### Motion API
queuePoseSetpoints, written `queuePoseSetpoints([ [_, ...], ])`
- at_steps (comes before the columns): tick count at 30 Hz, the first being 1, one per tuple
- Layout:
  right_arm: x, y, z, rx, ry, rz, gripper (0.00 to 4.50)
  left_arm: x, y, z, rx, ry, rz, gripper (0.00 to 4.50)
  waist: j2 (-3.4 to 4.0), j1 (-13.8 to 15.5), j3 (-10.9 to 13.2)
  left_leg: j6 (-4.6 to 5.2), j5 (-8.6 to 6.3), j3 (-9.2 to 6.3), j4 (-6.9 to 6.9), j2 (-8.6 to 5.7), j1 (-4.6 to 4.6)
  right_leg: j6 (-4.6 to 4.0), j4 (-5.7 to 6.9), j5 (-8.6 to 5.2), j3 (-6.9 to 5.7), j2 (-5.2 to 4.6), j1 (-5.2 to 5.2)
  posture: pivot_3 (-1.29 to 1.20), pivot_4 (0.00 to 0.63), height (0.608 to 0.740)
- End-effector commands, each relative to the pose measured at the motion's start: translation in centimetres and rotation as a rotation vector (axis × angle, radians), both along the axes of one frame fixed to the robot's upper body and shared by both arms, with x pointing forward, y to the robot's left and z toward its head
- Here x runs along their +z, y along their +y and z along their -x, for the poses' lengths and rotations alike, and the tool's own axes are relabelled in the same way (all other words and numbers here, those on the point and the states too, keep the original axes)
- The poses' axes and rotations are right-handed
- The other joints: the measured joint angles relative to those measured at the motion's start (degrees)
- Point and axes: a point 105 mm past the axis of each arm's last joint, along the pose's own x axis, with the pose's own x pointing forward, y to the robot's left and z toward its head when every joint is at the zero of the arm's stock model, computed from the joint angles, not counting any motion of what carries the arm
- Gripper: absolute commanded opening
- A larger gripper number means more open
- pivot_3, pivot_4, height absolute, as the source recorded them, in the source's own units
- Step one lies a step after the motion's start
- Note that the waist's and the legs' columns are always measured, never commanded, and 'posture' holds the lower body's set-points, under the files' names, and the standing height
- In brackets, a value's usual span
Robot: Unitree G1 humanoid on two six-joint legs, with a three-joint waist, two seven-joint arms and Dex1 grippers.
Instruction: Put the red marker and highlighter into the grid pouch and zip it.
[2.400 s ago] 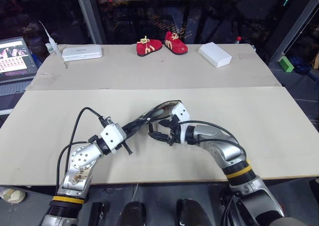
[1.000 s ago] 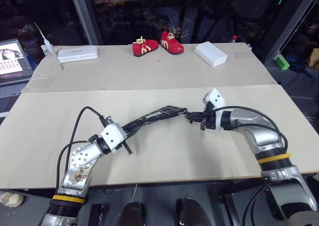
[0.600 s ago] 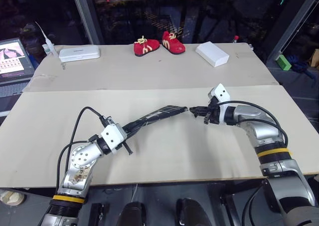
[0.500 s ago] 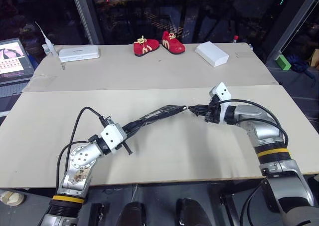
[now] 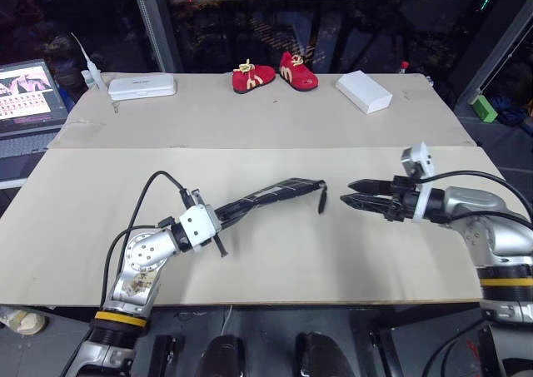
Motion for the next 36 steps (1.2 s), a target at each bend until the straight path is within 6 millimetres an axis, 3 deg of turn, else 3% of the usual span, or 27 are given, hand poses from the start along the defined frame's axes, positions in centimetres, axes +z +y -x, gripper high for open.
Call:
queuePoseSetpoints([
  [1,2.3,-0.3,2.8,0.064,-0.093,-0.042,2.76,0.8,-1.0,0.7,-0.130,-0.063,-0.050,0.00,-0.01,0.01,0.00,0.01,0.00,-0.03,0.00,-0.02,-0.03,0.01,0.01,0.00,0.01,-0.01,0.01,0.00,0.150,0.740],
  [5,1.6,-0.2,4.8,0.067,-0.079,-0.051,2.76,-0.4,-1.4,1.1,-0.239,-0.079,-0.152,0.00,-0.01,0.03,0.00,0.00,0.00,-0.02,0.00,0.02,0.01,0.02,0.01,-0.01,-0.02,0.03,0.02,0.00,0.150,0.740],
  [11,-0.7,-0.3,4.5,-0.014,-0.033,-0.032,2.76,-2.2,-0.5,-1.0,-0.226,-0.076,-0.215,0.00,-0.02,0.01,0.01,0.01,0.00,-0.04,0.01,-0.01,0.06,0.04,-0.11,-0.03,0.02,0.02,0.12,0.00,0.150,0.740],
  [13,-0.9,-0.4,4.4,-0.029,-0.028,-0.027,2.84,-2.2,-0.5,-1.3,-0.239,-0.085,-0.209,0.78,-0.02,0.04,0.01,0.01,0.00,-0.05,0.01,-0.01,0.01,0.04,-0.14,-0.03,0.03,0.03,0.09,0.00,0.150,0.740],
  [15,-1.0,-0.4,4.2,-0.036,-0.026,-0.024,2.84,-2.3,-0.3,-1.5,-0.260,-0.085,-0.215,1.27,-0.02,0.09,0.01,0.03,-0.01,-0.05,0.01,-0.01,-0.05,0.06,-0.21,-0.03,-0.02,0.03,0.08,0.00,0.150,0.740],
  [20,-1.3,-0.5,3.8,-0.051,-0.019,-0.016,2.84,-0.8,0.9,-2.3,-0.229,-0.103,-0.184,3.15,-0.02,0.08,0.01,0.08,-0.04,-0.03,0.01,-0.02,-0.12,0.09,-0.32,0.00,-0.06,0.02,0.09,0.00,0.150,0.740],
  [23,-1.7,-0.8,3.5,-0.063,-0.011,-0.010,2.84,0.0,2.1,-1.6,-0.178,0.022,-0.082,4.31,-0.02,-0.32,0.01,0.09,-0.05,-0.06,0.01,-0.01,-0.10,0.13,-0.34,0.02,-0.03,0.01,0.10,0.00,0.150,0.740],
  [27,-1.9,-1.8,2.5,-0.098,-0.010,0.001,2.84,0.6,3.8,-0.2,-0.057,0.231,0.052,4.31,-0.01,-0.92,0.01,0.11,-0.07,-0.39,0.01,0.04,-0.08,0.15,-0.31,0.01,0.01,0.03,0.09,0.00,0.150,0.740],
  [31,-2.0,-2.6,1.4,-0.123,-0.023,0.022,2.84,1.2,6.1,-0.1,0.160,0.350,0.201,4.31,-0.02,-0.93,0.02,0.11,-0.06,-0.46,0.01,0.05,-0.01,0.18,-0.29,0.00,0.03,-0.01,0.16,0.00,0.150,0.740],
  [36,-2.8,-3.8,-0.6,-0.195,-0.031,0.042,2.84,1.9,11.4,0.3,0.485,0.339,0.346,4.31,-0.02,-0.98,0.02,0.10,-0.05,-0.47,0.01,0.01,0.07,0.32,-0.29,-0.08,0.06,0.04,0.20,0.00,0.150,0.740],
])
